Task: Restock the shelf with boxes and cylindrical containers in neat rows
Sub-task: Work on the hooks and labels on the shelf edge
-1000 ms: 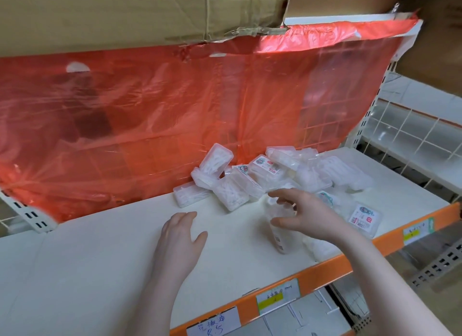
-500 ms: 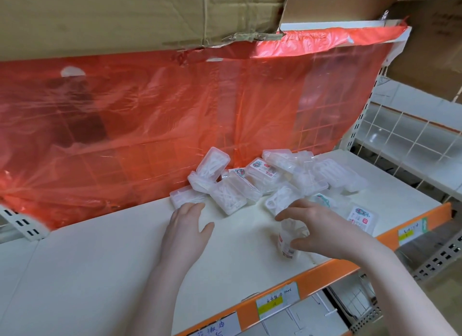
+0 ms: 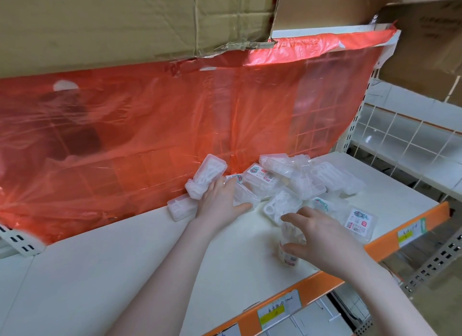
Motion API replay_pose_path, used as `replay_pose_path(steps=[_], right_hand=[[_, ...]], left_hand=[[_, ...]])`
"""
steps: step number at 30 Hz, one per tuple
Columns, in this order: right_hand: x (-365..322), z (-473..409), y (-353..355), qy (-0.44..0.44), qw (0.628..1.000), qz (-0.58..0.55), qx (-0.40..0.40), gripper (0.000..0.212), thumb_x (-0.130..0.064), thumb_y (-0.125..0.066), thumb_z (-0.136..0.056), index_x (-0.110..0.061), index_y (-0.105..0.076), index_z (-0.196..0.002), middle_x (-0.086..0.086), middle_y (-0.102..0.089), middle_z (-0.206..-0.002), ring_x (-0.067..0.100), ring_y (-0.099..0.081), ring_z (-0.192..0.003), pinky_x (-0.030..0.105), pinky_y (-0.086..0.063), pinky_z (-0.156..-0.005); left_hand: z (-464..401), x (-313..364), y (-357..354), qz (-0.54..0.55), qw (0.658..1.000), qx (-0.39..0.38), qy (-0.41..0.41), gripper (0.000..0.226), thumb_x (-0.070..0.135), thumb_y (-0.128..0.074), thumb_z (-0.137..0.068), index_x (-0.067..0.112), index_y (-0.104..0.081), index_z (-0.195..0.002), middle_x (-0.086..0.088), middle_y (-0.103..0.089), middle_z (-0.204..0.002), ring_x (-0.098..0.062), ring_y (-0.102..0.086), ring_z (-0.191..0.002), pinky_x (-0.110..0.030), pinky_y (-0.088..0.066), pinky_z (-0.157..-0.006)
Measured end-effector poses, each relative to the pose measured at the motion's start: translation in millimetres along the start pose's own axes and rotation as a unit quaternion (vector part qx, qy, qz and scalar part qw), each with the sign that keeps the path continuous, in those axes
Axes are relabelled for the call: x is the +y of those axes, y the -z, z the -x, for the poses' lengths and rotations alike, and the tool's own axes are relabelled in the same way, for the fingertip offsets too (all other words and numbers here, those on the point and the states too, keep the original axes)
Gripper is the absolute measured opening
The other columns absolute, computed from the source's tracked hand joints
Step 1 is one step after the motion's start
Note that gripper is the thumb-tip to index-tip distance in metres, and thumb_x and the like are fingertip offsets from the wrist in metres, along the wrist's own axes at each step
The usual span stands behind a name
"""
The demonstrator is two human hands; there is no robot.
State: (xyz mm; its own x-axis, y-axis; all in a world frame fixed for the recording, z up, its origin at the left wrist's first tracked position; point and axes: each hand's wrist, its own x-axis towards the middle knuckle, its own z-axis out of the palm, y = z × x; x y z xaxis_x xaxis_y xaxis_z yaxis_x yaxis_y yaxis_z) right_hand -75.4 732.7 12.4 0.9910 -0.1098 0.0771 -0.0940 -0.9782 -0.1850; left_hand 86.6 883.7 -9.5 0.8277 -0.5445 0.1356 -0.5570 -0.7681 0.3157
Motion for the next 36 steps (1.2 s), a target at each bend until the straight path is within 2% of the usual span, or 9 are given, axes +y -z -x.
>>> replay_pose_path(steps=[3,10,17,21,25,29,31,33,36], right_hand=[[1,1,1,0.004,1.000,0.000,0.003,0.056,-0.050,-0.054,-0.086,-0.037,-0.035,-0.137,-0.010,-0.045,-0.124,0.010,-0.041,-0.117,0.022,-0.037,-0.089],[7,5,2,0.004,1.000,-0.016,0.009,0.057,-0.051,-0.053,-0.087,-0.038,-0.032,-0.138,-0.012,-0.043,-0.126,0.008,-0.042,-0.116,0.020,-0.036,-0.088],[12,4,2,-0.001,1.000,-0.028,0.008,0.058,-0.053,-0.054,-0.086,-0.038,-0.033,-0.138,-0.013,-0.045,-0.123,0.008,-0.044,-0.114,0.021,-0.038,-0.090],[12,3,1,-0.002,1.000,-0.031,0.005,0.057,-0.052,-0.054,-0.086,-0.038,-0.034,-0.138,-0.014,-0.045,-0.122,0.008,-0.045,-0.113,0.022,-0.039,-0.091],[11,3,1,-0.005,0.999,-0.032,-0.001,0.057,-0.052,-0.055,-0.086,-0.039,-0.035,-0.138,-0.014,-0.045,-0.123,0.009,-0.047,-0.112,0.024,-0.040,-0.090],[9,2,2,-0.003,0.999,-0.032,-0.002,0.057,-0.050,-0.055,-0.086,-0.038,-0.035,-0.137,-0.013,-0.045,-0.124,0.008,-0.045,-0.114,0.023,-0.039,-0.090],[9,2,3,-0.004,0.999,-0.032,-0.002,0.056,-0.050,-0.055,-0.086,-0.038,-0.035,-0.137,-0.013,-0.045,-0.124,0.008,-0.045,-0.114,0.022,-0.039,-0.090],[9,2,3,-0.008,0.999,-0.037,-0.003,0.056,-0.050,-0.055,-0.086,-0.038,-0.036,-0.137,-0.013,-0.045,-0.124,0.008,-0.045,-0.114,0.023,-0.040,-0.090],[11,4,3,-0.016,0.999,-0.048,-0.004,0.057,-0.049,-0.057,-0.085,-0.038,-0.037,-0.137,-0.013,-0.045,-0.123,0.009,-0.046,-0.113,0.024,-0.041,-0.089]], left_hand=[[-12,3,-3,0.021,0.999,-0.030,0.012,0.086,0.059,-0.059,-0.081,0.021,-0.020,-0.148,-0.006,-0.018,-0.154,-0.023,-0.017,-0.142,-0.038,-0.024,-0.111],[-11,4,-13,0.023,1.000,0.001,0.007,0.084,0.054,-0.067,-0.074,0.020,-0.032,-0.143,-0.002,-0.031,-0.141,-0.020,-0.030,-0.133,-0.033,-0.032,-0.104],[28,-8,-24,-0.085,0.995,0.035,0.033,0.094,0.078,-0.055,-0.066,0.025,-0.034,-0.141,0.002,-0.041,-0.126,-0.018,-0.036,-0.123,-0.028,-0.028,-0.101],[32,-19,-18,-0.073,0.997,0.026,-0.008,0.085,0.072,-0.056,-0.073,0.026,-0.035,-0.141,0.005,-0.043,-0.128,-0.016,-0.036,-0.123,-0.026,-0.028,-0.100],[23,-21,-5,-0.040,0.996,-0.004,-0.075,0.074,0.059,-0.062,-0.079,0.026,-0.037,-0.141,0.008,-0.033,-0.145,-0.011,-0.025,-0.135,-0.024,-0.024,-0.104],[10,-17,3,-0.075,0.987,-0.045,-0.136,0.069,0.054,-0.065,-0.079,0.027,-0.041,-0.139,0.009,-0.028,-0.151,-0.009,-0.019,-0.140,-0.028,-0.020,-0.109],[2,-14,6,-0.106,0.980,-0.052,-0.159,0.059,0.055,-0.065,-0.078,0.023,-0.052,-0.126,0.007,-0.041,-0.142,-0.011,-0.030,-0.134,-0.027,-0.027,-0.103],[-4,-10,8,-0.141,0.973,-0.055,-0.173,0.050,0.056,-0.066,-0.076,0.019,-0.056,-0.108,0.004,-0.053,-0.123,-0.014,-0.043,-0.119,-0.027,-0.033,-0.085],[-8,-4,10,-0.181,0.962,-0.066,-0.191,0.047,0.057,-0.066,-0.074,0.016,-0.053,-0.093,0.003,-0.055,-0.101,-0.018,-0.050,-0.099,-0.027,-0.026,-0.069]])
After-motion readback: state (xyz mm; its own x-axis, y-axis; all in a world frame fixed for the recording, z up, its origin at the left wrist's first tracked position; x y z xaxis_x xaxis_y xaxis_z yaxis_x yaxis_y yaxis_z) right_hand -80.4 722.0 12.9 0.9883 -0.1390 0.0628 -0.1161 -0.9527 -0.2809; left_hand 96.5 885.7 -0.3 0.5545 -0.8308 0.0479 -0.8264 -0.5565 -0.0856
